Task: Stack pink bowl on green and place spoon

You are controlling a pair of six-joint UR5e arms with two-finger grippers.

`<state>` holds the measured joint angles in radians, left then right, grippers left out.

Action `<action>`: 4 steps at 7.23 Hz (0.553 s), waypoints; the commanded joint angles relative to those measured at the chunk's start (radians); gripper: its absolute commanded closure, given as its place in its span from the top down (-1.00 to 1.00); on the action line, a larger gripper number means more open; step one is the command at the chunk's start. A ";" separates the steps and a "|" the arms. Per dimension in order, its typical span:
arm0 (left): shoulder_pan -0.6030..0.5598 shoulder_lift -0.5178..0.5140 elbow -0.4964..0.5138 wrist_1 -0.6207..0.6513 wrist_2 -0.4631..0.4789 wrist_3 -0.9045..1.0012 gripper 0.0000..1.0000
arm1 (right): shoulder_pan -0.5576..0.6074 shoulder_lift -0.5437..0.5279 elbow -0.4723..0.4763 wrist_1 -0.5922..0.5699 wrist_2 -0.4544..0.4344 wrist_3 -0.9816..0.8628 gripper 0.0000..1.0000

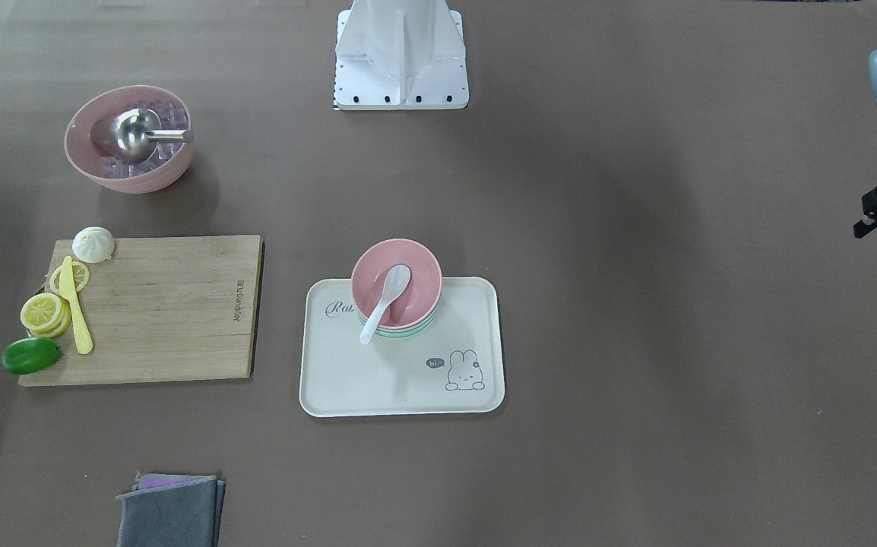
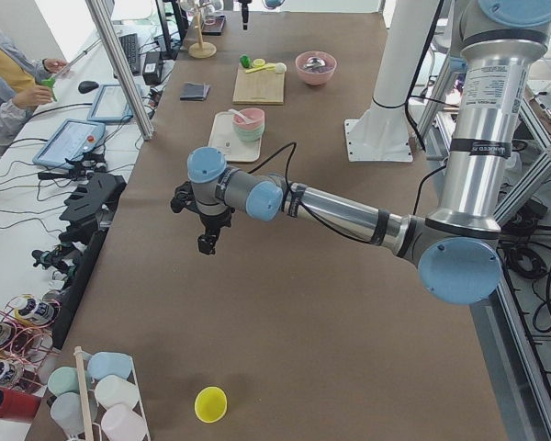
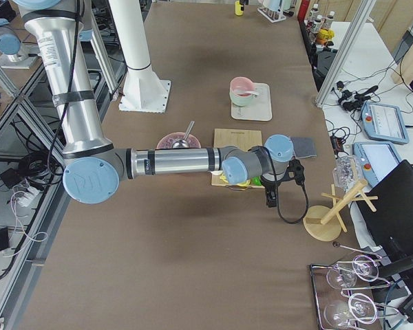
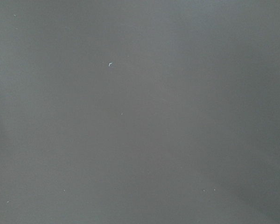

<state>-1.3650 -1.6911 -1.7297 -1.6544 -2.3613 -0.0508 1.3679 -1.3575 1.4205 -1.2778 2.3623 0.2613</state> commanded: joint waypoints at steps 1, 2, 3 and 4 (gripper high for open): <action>-0.066 -0.050 -0.002 -0.001 0.001 -0.003 0.96 | -0.001 0.003 0.000 0.000 -0.002 0.003 1.00; -0.089 -0.115 0.022 0.020 0.004 -0.003 0.96 | 0.000 0.005 0.000 0.000 -0.002 0.004 1.00; -0.089 -0.120 0.038 0.042 0.002 -0.003 0.96 | 0.000 0.005 0.002 0.000 0.000 0.004 1.00; -0.091 -0.117 0.036 0.041 0.002 -0.001 0.96 | 0.000 0.003 0.009 0.000 0.002 0.004 1.00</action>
